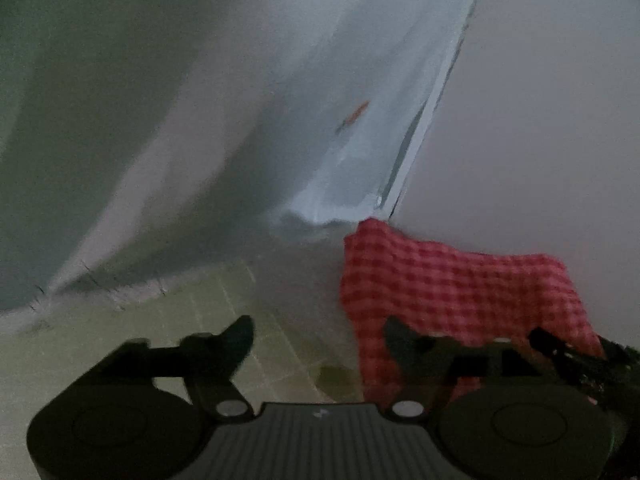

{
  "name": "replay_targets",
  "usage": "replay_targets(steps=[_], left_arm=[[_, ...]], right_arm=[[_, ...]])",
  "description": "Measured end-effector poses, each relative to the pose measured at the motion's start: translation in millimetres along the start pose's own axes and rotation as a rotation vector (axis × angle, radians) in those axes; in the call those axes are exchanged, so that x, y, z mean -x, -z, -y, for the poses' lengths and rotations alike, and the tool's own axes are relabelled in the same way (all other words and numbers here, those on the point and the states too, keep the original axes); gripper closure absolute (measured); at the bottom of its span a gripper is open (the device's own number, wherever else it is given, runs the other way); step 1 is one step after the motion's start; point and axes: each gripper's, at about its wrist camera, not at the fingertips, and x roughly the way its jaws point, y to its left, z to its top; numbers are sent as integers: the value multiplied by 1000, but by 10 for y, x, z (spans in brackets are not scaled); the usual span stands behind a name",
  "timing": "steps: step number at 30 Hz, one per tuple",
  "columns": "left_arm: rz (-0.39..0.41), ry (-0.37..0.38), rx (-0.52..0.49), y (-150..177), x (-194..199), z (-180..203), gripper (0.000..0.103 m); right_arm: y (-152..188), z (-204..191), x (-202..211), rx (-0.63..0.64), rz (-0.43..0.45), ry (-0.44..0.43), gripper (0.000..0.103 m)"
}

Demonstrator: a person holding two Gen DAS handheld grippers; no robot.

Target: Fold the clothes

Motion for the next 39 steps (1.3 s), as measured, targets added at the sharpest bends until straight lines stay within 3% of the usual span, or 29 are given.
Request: replay_targets(steps=[2,4,8,13,19,29,34,39], left_arm=[[38,10,-27,39,266,-32,5],[70,26,-54,93,501,-11,3],[119,12,-56,236,1023,23,2],[159,-37,-13,664,1698,21,0],[155,-48,35,1179,2353,-1,0],[161,-94,-63,1695,2883,-228,0],[131,-83,-81,1883,3007,-222,0],[151,-76,-111,1977,3131,-163,0]], right_arm=[[26,-57,125,-1,6,38,1],[81,-98,320,-20,31,44,1],[154,-215,791,-66,61,9,1],[341,-456,1443,-54,51,-41,1],[626,-668,2209,-39,53,-96,1],[1281,-820,3264,-56,15,-80,1],[1500,-789,3492,-68,-11,-67,1],[1554,-733,3645,-69,-2,-48,1]])
